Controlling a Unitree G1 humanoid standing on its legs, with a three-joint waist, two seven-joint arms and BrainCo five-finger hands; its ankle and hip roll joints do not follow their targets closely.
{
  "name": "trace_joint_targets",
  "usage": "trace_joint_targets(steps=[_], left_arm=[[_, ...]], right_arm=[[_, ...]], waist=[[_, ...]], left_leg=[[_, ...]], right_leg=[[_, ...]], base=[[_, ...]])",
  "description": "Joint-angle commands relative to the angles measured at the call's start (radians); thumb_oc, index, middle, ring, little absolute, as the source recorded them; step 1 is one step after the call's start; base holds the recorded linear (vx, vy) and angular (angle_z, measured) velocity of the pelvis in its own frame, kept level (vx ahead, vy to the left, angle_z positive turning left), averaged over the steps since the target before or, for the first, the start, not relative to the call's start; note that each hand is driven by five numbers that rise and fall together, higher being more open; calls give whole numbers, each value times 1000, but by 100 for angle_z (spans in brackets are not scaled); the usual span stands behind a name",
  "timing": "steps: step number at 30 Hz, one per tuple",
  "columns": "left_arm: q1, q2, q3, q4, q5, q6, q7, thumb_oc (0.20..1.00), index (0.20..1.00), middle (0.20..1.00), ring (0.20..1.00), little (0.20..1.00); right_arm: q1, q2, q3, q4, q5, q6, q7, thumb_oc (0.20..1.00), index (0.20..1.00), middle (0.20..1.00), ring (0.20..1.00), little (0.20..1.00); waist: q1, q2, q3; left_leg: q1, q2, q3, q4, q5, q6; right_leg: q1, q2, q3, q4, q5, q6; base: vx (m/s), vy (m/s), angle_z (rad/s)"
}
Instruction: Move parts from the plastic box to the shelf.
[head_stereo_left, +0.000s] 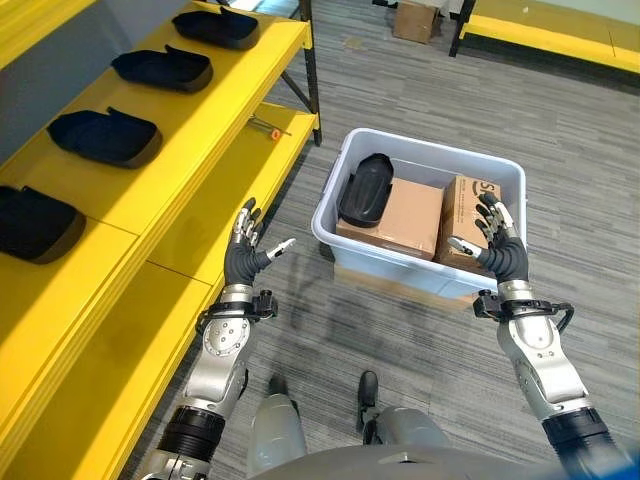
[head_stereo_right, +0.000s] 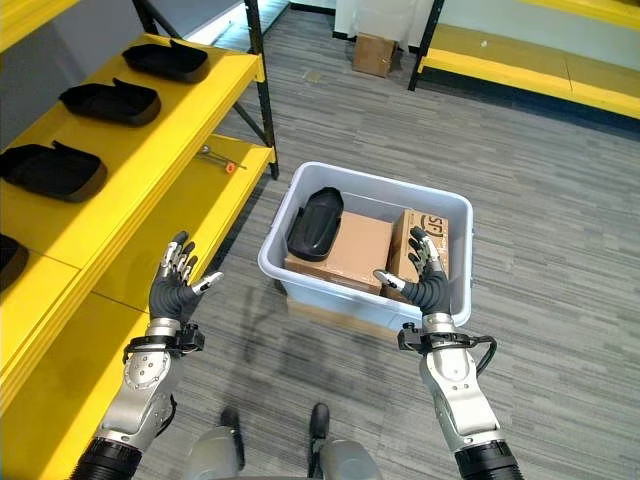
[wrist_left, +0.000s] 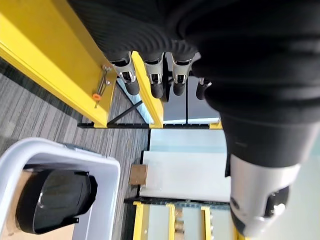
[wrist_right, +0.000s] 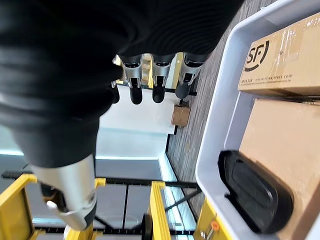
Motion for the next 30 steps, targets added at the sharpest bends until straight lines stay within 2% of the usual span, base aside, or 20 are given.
trace_joint_targets(steps=[1,3,4,6,12,15,17,18,19,20,21,22,23,24,25,26,27,28,29,30], left_arm=[[-50,14,11,-46,20,-55,31,1000,1000,1000,1000,1000],[-39,8,6,-55,10,-61,26,1000,1000,1000,1000,1000],[-45,7,5,-55,9,-63,27,1000,1000,1000,1000,1000],[-53,11,1,-62,9,-67,26,1000,1000,1000,1000,1000],[-70,38,11,-67,-9,-75,56,1000,1000,1000,1000,1000],[-92,52,7,-59,-3,-67,78,1000,1000,1000,1000,1000],[-97,52,7,-58,1,-66,81,1000,1000,1000,1000,1000],[-106,57,7,-59,7,-62,87,1000,1000,1000,1000,1000],[-106,57,7,-59,7,-62,87,1000,1000,1000,1000,1000],[-122,57,-7,-54,14,-58,91,1000,1000,1000,1000,1000],[-123,57,-10,-53,13,-58,90,1000,1000,1000,1000,1000],[-123,57,-10,-53,13,-58,90,1000,1000,1000,1000,1000],[-131,64,-21,-59,12,-53,87,1000,1000,1000,1000,1000],[-132,64,-21,-59,12,-53,87,1000,1000,1000,1000,1000],[-124,68,-20,-66,20,-42,83,1000,1000,1000,1000,1000],[-123,68,-20,-66,20,-42,83,1000,1000,1000,1000,1000],[-118,68,-18,-66,11,-41,77,1000,1000,1000,1000,1000],[-116,68,-15,-65,8,-43,78,1000,1000,1000,1000,1000],[-116,68,-14,-65,7,-43,77,1000,1000,1000,1000,1000],[-105,64,-2,-60,11,-44,84,1000,1000,1000,1000,1000]], right_arm=[[-48,-6,-6,-43,-37,-56,-25,1000,1000,1000,1000,1000],[-54,3,-3,-33,-37,-54,-26,1000,1000,1000,1000,1000],[-59,7,-6,-23,-41,-52,-28,1000,1000,1000,1000,1000],[-69,17,-5,-10,-33,-51,-34,1000,1000,1000,1000,1000],[-122,63,43,25,-6,-30,-28,1000,1000,1000,1000,1000],[-165,78,71,50,2,-18,-31,1000,1000,1000,1000,1000],[-166,80,72,48,3,-15,-30,1000,1000,1000,1000,1000],[-159,80,69,40,-2,-9,-26,1000,1000,1000,1000,1000],[-159,80,69,40,-2,-9,-26,1000,1000,1000,1000,1000],[-140,84,64,29,-4,-11,-26,1000,1000,1000,1000,1000],[-139,85,68,26,-2,-11,-25,1000,1000,1000,1000,1000],[-139,85,68,26,-2,-11,-25,1000,1000,1000,1000,1000],[-146,95,81,33,18,-15,-24,1000,1000,1000,1000,1000],[-148,94,81,34,18,-16,-24,1000,1000,1000,1000,1000],[-151,110,97,28,25,-16,-21,1000,1000,1000,1000,1000],[-151,110,97,28,24,-16,-21,1000,1000,1000,1000,1000],[-164,108,101,31,29,-13,-20,1000,1000,1000,1000,1000],[-172,105,101,33,26,-12,-20,1000,1000,1000,1000,1000],[-173,106,101,34,26,-12,-20,1000,1000,1000,1000,1000],[-182,102,105,44,16,-12,-18,1000,1000,1000,1000,1000]], waist=[[31,42,26],[30,50,19],[31,55,15],[25,54,10],[32,15,-22],[42,3,-38],[43,-1,-42],[39,-2,-42],[39,-2,-43],[22,7,-35],[15,14,-29],[16,14,-29],[3,34,-3],[4,33,-2],[7,50,21],[5,50,23],[3,47,29],[3,42,34],[2,45,36],[5,24,40]], left_leg=[[-29,-20,-80,-26,184,-28],[2,-18,-104,-16,155,-17],[12,-19,-113,-25,157,-22],[25,-26,-93,-5,135,-9],[33,-70,-21,63,37,67],[24,-97,4,87,-6,96],[23,-108,8,91,-17,103],[17,-130,8,107,-39,117],[16,-130,8,108,-39,117],[41,-167,-15,106,-60,146],[54,-174,-24,101,-61,155],[53,-174,-23,101,-61,155],[85,-182,-33,87,-65,174],[86,-182,-31,85,-64,174],[141,-180,-9,48,-78,182],[145,-180,-11,45,-78,182],[167,-174,1,27,-80,171],[176,-168,6,23,-83,163],[179,-165,4,22,-84,162],[198,-156,25,24,-102,143]], right_leg=[[60,-61,52,27,-67,135],[84,-60,88,22,-84,137],[98,-68,100,18,-90,141],[117,-93,108,17,-97,146],[95,-186,158,50,-88,193],[54,-225,175,76,-68,219],[51,-235,173,85,-63,225],[35,-250,168,134,-50,234],[34,-250,168,135,-51,234],[-19,-244,183,282,13,227],[-49,-238,193,344,40,219],[-51,-238,193,345,39,219],[-109,-222,188,460,88,198],[-114,-223,190,470,84,198],[-179,-247,92,512,55,186],[-175,-247,89,511,53,186],[-206,-242,40,418,22,186],[-211,-239,11,357,16,190],[-203,-236,7,348,19,189],[-207,-238,-64,208,33,206]], base=[[300,215,-52],[215,199,-76],[237,249,-110],[222,246,-85],[174,216,-36],[120,184,-31],[124,146,-9],[119,135,7],[185,239,16],[121,186,19],[120,185,22],[43,148,31],[26,105,35],[117,231,29],[90,119,11],[159,98,-16],[102,-66,-37],[101,-66,-38],[113,-138,-22],[115,-134,-13]])
